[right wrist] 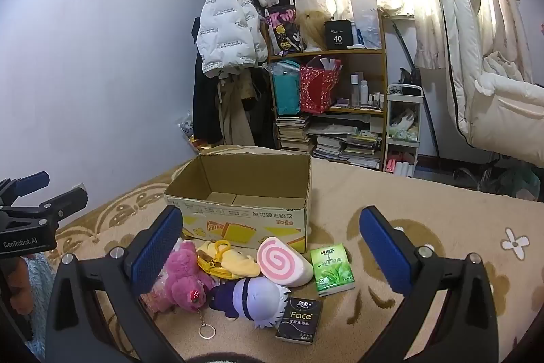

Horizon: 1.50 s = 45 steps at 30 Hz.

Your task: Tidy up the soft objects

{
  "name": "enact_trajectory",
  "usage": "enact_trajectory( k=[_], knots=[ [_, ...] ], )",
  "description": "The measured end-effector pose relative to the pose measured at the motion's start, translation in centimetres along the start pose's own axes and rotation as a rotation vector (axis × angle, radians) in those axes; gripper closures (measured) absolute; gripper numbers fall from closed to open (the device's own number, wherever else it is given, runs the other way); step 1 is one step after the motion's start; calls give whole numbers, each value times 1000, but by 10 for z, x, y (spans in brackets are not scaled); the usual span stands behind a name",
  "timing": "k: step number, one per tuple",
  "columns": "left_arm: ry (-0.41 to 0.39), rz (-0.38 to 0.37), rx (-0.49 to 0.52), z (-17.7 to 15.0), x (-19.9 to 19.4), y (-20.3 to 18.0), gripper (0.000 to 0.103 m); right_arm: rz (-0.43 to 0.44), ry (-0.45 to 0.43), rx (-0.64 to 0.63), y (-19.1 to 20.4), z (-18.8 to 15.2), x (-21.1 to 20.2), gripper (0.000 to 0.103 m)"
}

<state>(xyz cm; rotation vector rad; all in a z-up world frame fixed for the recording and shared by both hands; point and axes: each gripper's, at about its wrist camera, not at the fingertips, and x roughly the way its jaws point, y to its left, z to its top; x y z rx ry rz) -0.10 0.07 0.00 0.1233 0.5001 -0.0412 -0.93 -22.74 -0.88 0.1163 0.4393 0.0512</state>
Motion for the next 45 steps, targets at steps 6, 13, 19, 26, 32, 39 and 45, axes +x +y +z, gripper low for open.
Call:
enact_trajectory(
  k=[6, 13, 19, 26, 32, 39, 45],
  knots=[
    [12, 3, 7, 0, -2, 2, 0, -1, 1, 5, 0, 0, 0, 0],
    [24, 11, 21, -2, -4, -7, 0, 2, 1, 5, 0, 0, 1, 0],
    [28, 7, 16, -1, -1, -3, 0, 2, 1, 4, 0, 0, 0, 0],
    [30, 7, 15, -2, 0, -4, 0, 1, 2, 11, 2, 0, 1, 0],
    [32, 5, 14, -2, 1, -3, 0, -1, -2, 35, -5, -2, 2, 0],
    [33, 4, 13, -2, 1, -2, 0, 0, -3, 37, -6, -3, 1, 0],
    [34, 4, 14, -4, 3, -4, 0, 0, -1, 36, -6, -3, 1, 0]
  ],
)
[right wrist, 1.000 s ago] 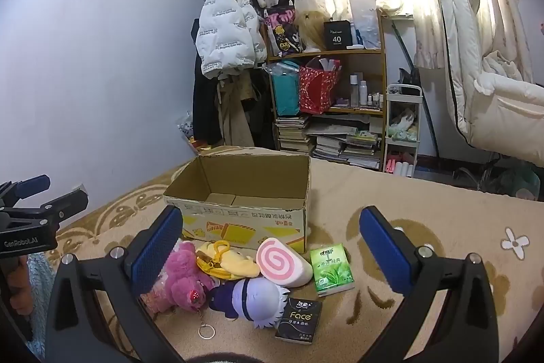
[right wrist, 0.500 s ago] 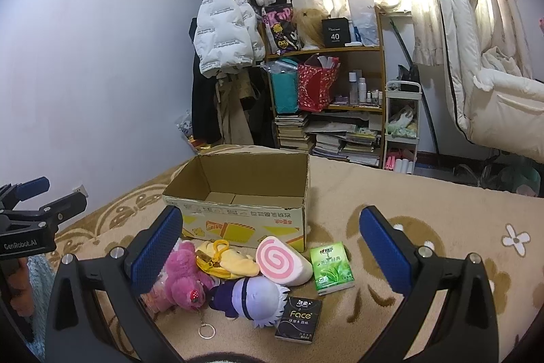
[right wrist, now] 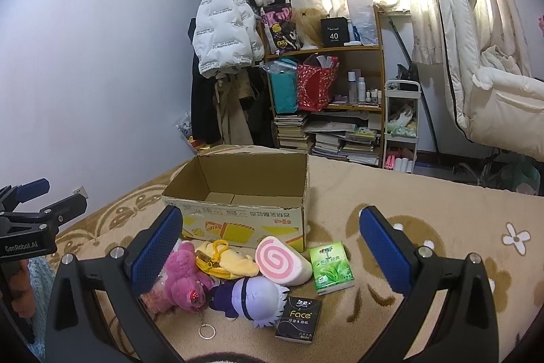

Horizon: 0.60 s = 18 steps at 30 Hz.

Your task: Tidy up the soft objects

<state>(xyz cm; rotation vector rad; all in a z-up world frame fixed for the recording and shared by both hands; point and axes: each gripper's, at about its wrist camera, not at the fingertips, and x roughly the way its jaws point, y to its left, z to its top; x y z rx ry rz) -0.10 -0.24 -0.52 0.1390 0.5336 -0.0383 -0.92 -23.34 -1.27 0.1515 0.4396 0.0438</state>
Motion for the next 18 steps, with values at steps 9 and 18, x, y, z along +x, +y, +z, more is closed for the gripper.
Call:
enact_trajectory(
  k=[9, 18],
  knots=[
    [1, 1, 1, -1, 0, 0, 0, 0, 6, -4, -1, -1, 1, 0],
    [3, 0, 1, -1, 1, 0, 0, 0, 7, -7, 0, -1, 2, 0]
  ],
)
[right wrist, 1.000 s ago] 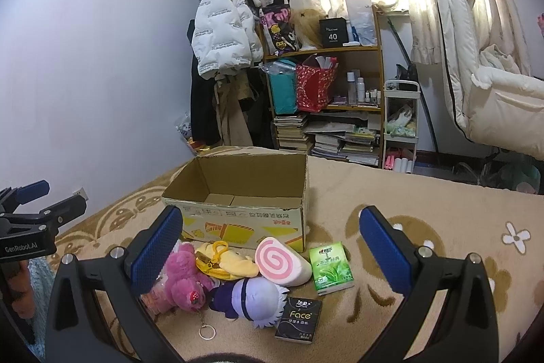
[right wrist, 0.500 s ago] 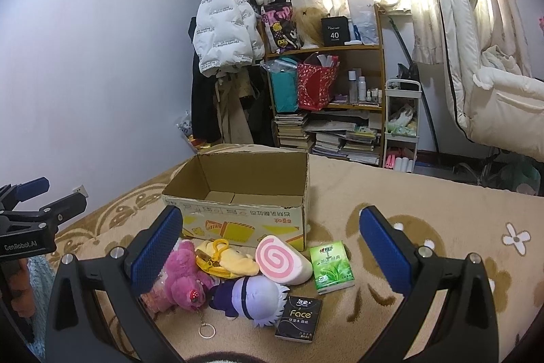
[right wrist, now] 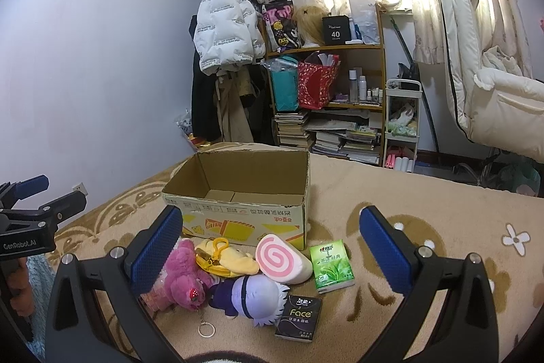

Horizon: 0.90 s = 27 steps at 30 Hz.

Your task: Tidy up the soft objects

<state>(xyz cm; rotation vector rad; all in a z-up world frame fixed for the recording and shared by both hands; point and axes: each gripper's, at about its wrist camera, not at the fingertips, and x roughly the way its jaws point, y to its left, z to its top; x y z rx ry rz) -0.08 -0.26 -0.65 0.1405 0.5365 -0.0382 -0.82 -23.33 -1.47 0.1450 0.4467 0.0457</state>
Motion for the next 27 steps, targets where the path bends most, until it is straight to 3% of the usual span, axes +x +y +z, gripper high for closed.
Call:
enact_trajectory(
  k=[27],
  knots=[
    [4, 0, 1, -1, 2, 0, 0, -2, 4, -4, 2, 1, 1, 0]
  ],
)
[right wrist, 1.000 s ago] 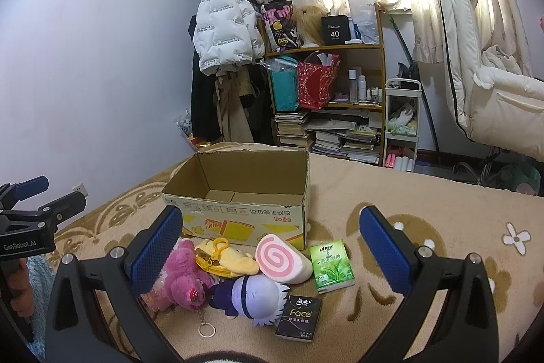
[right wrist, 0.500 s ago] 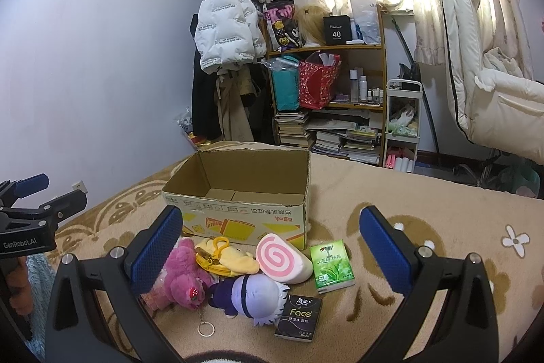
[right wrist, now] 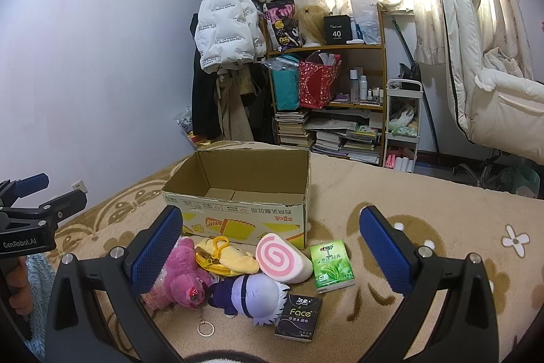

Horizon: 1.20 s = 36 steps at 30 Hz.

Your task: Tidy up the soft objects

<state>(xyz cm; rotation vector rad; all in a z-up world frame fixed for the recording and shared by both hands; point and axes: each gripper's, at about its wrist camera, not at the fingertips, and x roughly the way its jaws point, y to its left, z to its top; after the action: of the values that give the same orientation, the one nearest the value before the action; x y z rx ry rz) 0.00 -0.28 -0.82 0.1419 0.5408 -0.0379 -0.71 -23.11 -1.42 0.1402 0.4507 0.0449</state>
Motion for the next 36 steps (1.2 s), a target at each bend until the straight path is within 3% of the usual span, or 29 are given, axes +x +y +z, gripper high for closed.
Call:
enact_trajectory(
  k=[17, 26, 36],
  knots=[
    [14, -2, 7, -12, 7, 2, 0, -2, -1, 16, -3, -7, 2, 0],
    [72, 18, -8, -6, 17, 6, 0, 13, 48, 40, -9, -11, 12, 0],
    [166, -7, 10, -6, 42, 0, 0, 29, 135, 138, -25, -10, 35, 0]
  ],
)
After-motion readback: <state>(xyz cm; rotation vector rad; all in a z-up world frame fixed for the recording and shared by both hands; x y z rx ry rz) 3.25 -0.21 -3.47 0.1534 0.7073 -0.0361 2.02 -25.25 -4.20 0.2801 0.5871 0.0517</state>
